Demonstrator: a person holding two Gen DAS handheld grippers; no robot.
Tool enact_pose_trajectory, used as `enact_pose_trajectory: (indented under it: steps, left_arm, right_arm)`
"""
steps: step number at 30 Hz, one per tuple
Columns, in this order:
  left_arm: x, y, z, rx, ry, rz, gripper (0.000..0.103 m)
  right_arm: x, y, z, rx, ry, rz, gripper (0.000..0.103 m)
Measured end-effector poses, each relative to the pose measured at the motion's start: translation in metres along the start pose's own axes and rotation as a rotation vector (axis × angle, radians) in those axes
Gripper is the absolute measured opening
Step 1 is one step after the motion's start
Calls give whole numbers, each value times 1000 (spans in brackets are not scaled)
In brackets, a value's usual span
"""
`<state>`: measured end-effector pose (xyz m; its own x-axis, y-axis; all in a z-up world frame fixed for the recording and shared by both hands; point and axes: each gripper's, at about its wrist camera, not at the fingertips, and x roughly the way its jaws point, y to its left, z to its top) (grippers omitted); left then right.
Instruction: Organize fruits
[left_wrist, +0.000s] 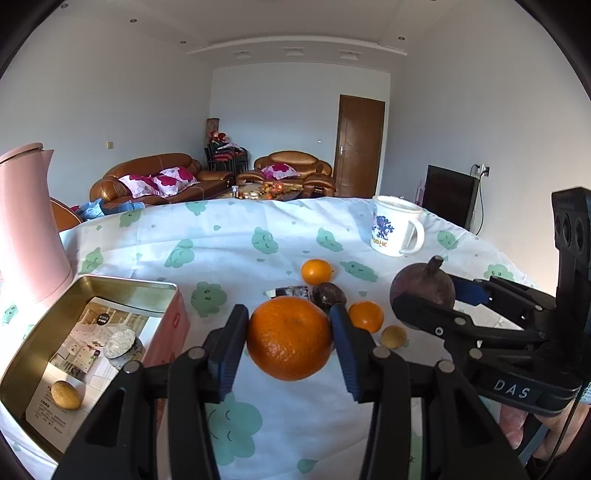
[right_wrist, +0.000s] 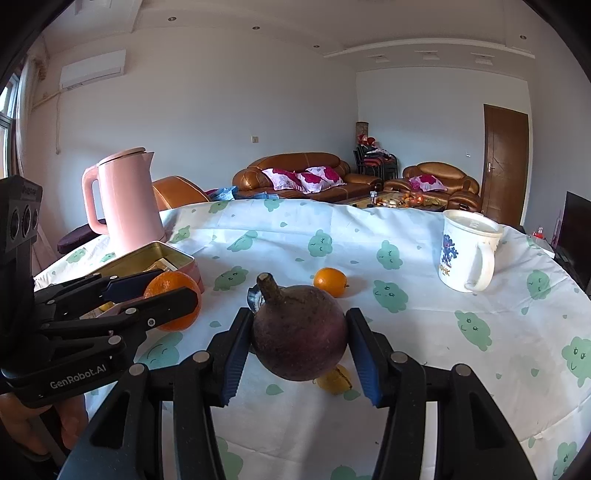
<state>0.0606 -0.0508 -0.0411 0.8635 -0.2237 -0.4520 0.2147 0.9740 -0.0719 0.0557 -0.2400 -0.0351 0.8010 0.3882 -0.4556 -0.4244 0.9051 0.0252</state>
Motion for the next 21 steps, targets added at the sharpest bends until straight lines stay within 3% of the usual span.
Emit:
enact_pose_trajectory:
  steps: [21]
  left_arm:
    - [-14, -3, -1, 14, -79, 26, 48]
  right_arm:
    - [-16, 3, -1, -24, -80, 15, 53]
